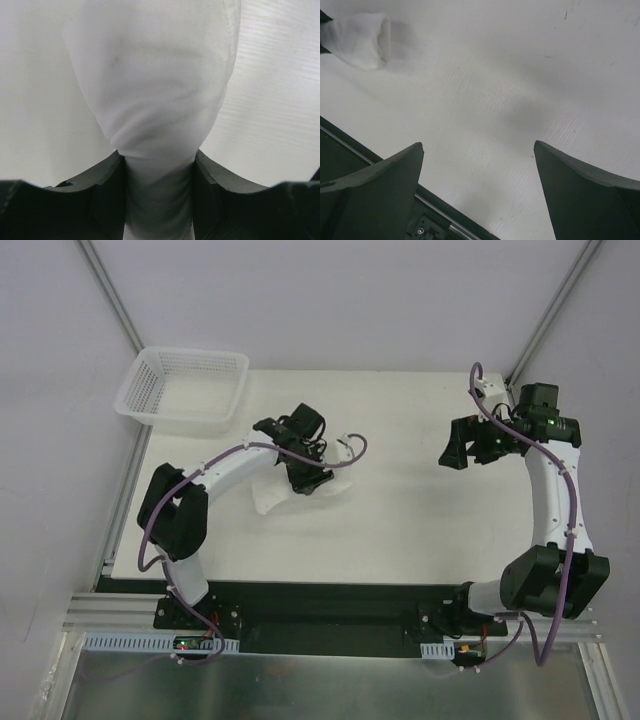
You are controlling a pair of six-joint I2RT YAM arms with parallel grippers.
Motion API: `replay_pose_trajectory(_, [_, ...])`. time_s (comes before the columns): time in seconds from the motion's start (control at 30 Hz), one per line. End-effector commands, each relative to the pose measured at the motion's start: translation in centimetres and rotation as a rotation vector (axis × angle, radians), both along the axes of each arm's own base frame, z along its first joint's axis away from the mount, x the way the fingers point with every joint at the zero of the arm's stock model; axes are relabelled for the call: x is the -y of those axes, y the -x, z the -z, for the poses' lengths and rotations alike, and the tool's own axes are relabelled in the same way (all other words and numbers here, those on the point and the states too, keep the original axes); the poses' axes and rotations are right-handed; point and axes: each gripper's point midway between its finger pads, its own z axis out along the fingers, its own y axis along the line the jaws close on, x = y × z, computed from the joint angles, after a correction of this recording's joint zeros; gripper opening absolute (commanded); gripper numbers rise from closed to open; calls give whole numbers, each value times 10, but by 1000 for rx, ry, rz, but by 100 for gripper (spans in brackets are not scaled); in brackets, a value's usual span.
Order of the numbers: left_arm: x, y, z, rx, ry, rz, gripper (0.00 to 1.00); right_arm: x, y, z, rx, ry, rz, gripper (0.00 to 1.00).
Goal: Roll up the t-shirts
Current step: Pick up the T-shirt from the center of the board, then place the T-shirt in the bin.
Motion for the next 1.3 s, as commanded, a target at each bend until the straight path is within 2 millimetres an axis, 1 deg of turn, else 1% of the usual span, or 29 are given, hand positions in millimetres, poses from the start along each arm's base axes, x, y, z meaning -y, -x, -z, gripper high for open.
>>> replay_pose_trajectory(0.0, [-9,-55,-95,173,168,-146,0,4,-5,2,-15,2,57,96])
replay_pose_trajectory(0.07, [-32,-80,-109,206,174,-229,0,5,-6,6,-25,1,58,96])
replay_pose_trajectory(0.1, [-39,-95,-128,248,198,-261,0,4,-5,8,-30,-2,59,96])
replay_pose_trajectory(0.13, [-47,-106,-132,253,202,-295,0,5,-5,11,-37,-2,60,96])
replay_pose_trajectory(0.17, [-70,-121,-138,263,197,-357,0,5,-6,12,-40,-3,61,96])
replay_pose_trajectory(0.2, [-79,-136,-159,314,218,-386,0,5,-6,14,-44,-4,61,96])
replay_pose_trajectory(0.23, [-90,-147,-159,321,211,-410,0,4,-7,15,-46,-6,60,96])
replay_pose_trajectory(0.27, [-106,-157,-164,334,205,-451,0,5,-7,17,-50,-7,66,96])
replay_pose_trajectory(0.3, [-131,-178,-177,377,206,-507,0,5,-7,21,-61,-12,73,96])
replay_pose_trajectory(0.37, [-161,-198,-186,413,189,-576,0,4,-9,23,-59,-22,75,96])
replay_pose_trajectory(0.4, [-187,-216,-197,461,180,-621,0,3,-9,25,-68,-31,83,96])
replay_pose_trajectory(0.47, [-212,-234,-202,504,154,-652,0,1,-6,33,-103,-43,86,96])
replay_pose_trajectory(0.5, [-227,-250,-206,548,131,-660,0,1,-5,37,-128,-52,88,96])
replay_pose_trajectory(0.57, [-263,-266,-207,587,103,-704,0,-3,1,44,-178,-74,74,96])
replay_pose_trajectory(0.6, [-275,-276,-224,646,107,-720,0,-4,1,51,-210,-79,69,96])
replay_pose_trajectory(0.63, [-298,-289,-205,633,79,-755,0,-4,4,54,-235,-78,68,96])
replay_pose_trajectory(0.7, [-320,-301,-205,666,70,-789,0,-2,2,55,-253,-72,71,96])
replay_pose_trajectory(0.73, [-331,-311,-193,672,59,-803,0,-1,3,57,-270,-69,65,96])
replay_pose_trajectory(0.77, [-347,-314,-186,674,45,-825,0,0,0,53,-258,-58,62,96])
replay_pose_trajectory(0.8, [-357,-318,-170,657,31,-841,0,2,-1,52,-261,-50,63,96])
replay_pose_trajectory(0.83, [-366,-321,-163,655,22,-858,0,3,-1,53,-279,-44,67,96])
replay_pose_trajectory(0.87, [-383,-326,-161,676,20,-889,0,6,-2,53,-281,-30,73,96])
replay_pose_trajectory(0.9, [-392,-331,-146,662,10,-902,0,7,-3,50,-279,-21,80,96])
replay_pose_trajectory(0.97, [-410,-338,-137,684,-11,-922,0,9,-1,49,-307,-19,104,96])
replay_pose_trajectory(1.0, [-417,-344,-125,685,-25,-926,0,9,1,47,-322,-19,107,96])
replay_pose_trajectory(1.07, [-430,-352,-120,718,-43,-946,0,11,5,49,-343,-6,112,96])
replay_pose_trajectory(1.1, [-438,-356,-110,719,-49,-951,0,12,8,51,-356,5,109,96])
replay_pose_trajectory(1.2, [-443,-367,-94,735,-57,-936,0,12,16,54,-372,47,68,96])
replay_pose_trajectory(1.27, [-443,-373,-91,749,-47,-940,0,13,18,59,-383,78,59,96])
